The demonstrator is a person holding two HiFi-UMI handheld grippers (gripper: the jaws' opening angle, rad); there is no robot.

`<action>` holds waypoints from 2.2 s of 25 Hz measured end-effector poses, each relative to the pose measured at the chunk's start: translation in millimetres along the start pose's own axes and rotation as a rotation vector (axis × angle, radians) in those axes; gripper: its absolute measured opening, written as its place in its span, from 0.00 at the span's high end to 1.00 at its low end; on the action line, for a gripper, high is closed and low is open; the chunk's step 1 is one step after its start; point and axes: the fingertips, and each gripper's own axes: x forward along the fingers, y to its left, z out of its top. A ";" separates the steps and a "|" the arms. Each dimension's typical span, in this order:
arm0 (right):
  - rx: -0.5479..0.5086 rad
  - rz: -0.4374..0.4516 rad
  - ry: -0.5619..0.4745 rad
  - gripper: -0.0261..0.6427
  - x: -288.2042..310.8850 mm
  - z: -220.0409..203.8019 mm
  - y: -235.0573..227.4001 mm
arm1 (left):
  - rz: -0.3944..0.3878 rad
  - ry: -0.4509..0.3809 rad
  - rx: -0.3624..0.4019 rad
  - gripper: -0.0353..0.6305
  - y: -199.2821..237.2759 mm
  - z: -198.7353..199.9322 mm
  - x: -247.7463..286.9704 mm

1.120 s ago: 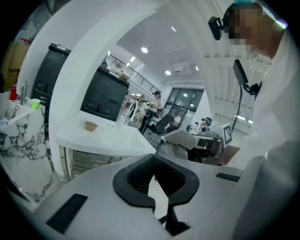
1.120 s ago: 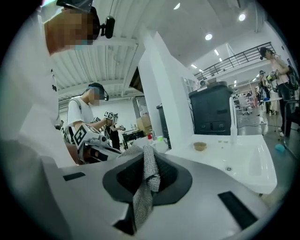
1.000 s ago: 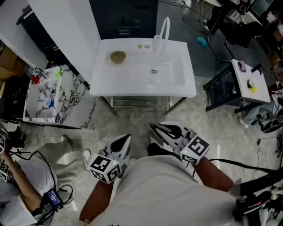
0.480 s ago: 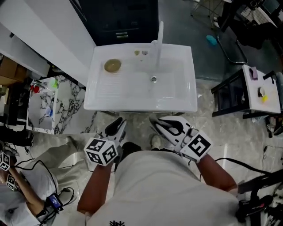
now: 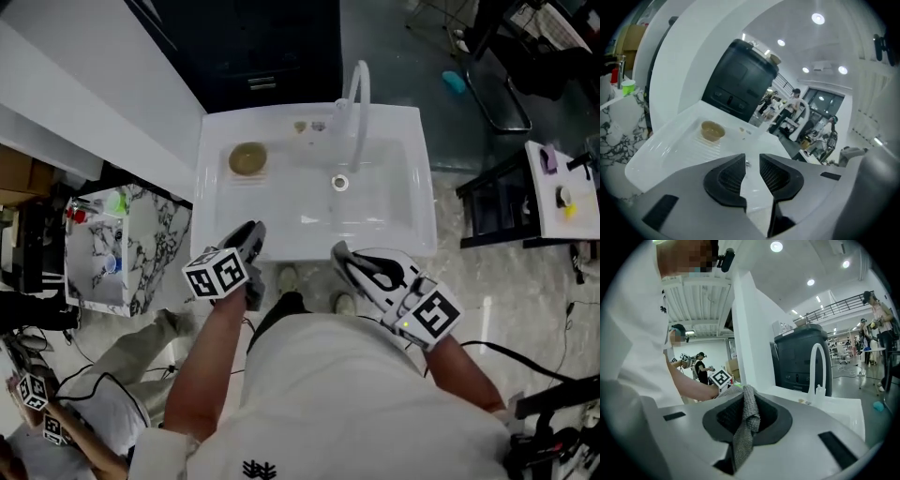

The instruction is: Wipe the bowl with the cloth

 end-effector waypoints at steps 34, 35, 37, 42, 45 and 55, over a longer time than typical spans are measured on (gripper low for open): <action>0.076 -0.415 0.106 0.91 59.7 4.6 -32.4 | 0.159 0.205 -0.456 0.90 203.0 31.1 173.1; 0.075 -0.413 0.107 0.91 60.1 4.9 -32.2 | 0.159 0.204 -0.442 0.90 203.6 32.7 173.8; 0.077 -0.412 0.108 0.91 58.0 5.4 -32.5 | 0.161 0.194 -0.415 0.91 201.9 36.1 173.9; 0.075 -0.394 0.110 0.91 48.5 3.5 -33.5 | 0.178 0.177 -0.337 0.92 192.4 40.6 165.3; 0.064 -0.376 0.107 0.91 44.3 3.1 -35.2 | 0.176 0.174 -0.302 0.92 181.5 41.5 154.8; 0.001 -0.259 0.074 0.91 26.0 6.1 -35.8 | 0.096 0.174 -0.240 0.92 97.9 19.6 103.6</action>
